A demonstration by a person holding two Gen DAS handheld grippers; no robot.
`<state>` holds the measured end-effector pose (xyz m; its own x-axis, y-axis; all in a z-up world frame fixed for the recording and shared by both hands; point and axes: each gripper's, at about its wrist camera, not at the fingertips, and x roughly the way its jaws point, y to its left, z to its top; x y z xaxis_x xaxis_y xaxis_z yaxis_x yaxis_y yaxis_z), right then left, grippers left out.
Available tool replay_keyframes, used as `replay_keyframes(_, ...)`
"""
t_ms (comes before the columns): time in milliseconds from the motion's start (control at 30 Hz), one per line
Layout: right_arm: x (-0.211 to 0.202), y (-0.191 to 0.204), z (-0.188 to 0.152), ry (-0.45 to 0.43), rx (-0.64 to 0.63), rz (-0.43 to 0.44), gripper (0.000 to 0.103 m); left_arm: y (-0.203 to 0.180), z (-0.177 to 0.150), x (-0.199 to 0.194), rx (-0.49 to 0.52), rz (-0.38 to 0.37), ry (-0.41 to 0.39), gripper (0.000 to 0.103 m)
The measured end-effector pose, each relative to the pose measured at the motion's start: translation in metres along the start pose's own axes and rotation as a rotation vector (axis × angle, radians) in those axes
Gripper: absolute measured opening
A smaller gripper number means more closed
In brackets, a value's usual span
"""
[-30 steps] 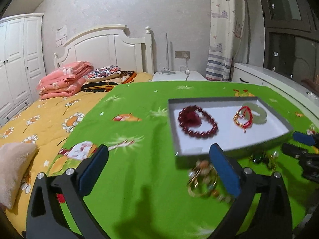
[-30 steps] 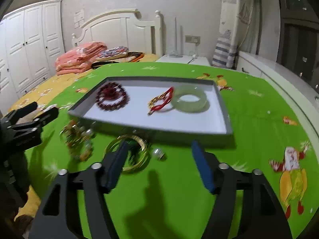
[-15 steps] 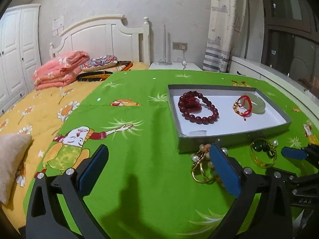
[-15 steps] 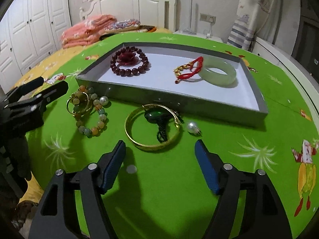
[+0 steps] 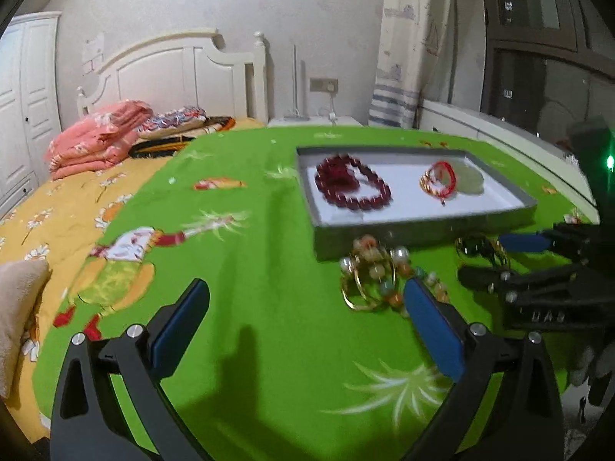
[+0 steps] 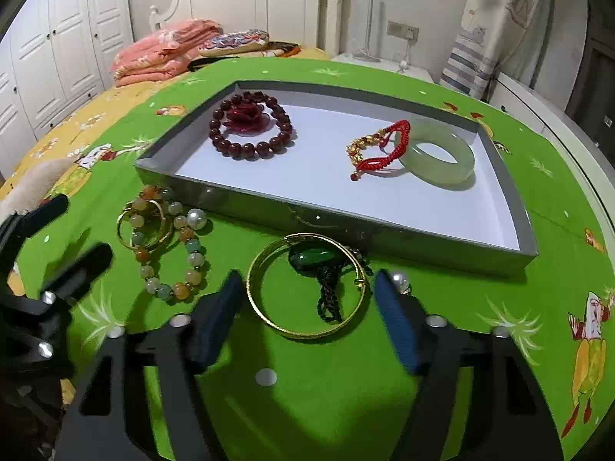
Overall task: Organize jewelry
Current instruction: 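Move the right tool toward the gold bangle with green pendant, then grasp the multicolour bead bracelet with the left tool while the right grasps the gold bangle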
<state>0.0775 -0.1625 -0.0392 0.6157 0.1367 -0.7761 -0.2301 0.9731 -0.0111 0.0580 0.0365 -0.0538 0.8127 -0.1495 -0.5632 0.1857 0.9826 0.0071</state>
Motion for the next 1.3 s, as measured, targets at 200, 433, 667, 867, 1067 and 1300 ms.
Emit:
replay_keyframes(200,-0.012,0.008,-0.005,-0.076,-0.043,-0.032,0.06,-0.004,-0.003,-0.004,0.005,-0.005,-0.013,0.098)
replay_keyframes(433,-0.038,-0.004,-0.017,-0.214,0.013,-0.017,0.059,-0.006,-0.006,-0.009,-0.004,-0.027,-0.011,0.098)
replay_keyframes(667,-0.046,-0.017,-0.03,-0.238,0.066,-0.007,0.059,-0.01,0.003,-0.018,-0.039,-0.1,-0.043,0.07)
replay_keyframes(867,-0.053,-0.016,-0.035,-0.266,0.058,0.001,0.059,-0.02,0.005,-0.012,-0.043,-0.16,-0.033,0.054)
replay_keyframes(1067,-0.05,-0.021,-0.037,-0.267,0.081,0.019,0.06,-0.027,0.008,-0.001,-0.036,-0.174,-0.009,0.044)
replay_keyframes(1300,-0.051,-0.022,-0.039,-0.271,0.092,0.038,0.06,-0.037,0.011,0.012,-0.019,-0.17,0.038,0.033)
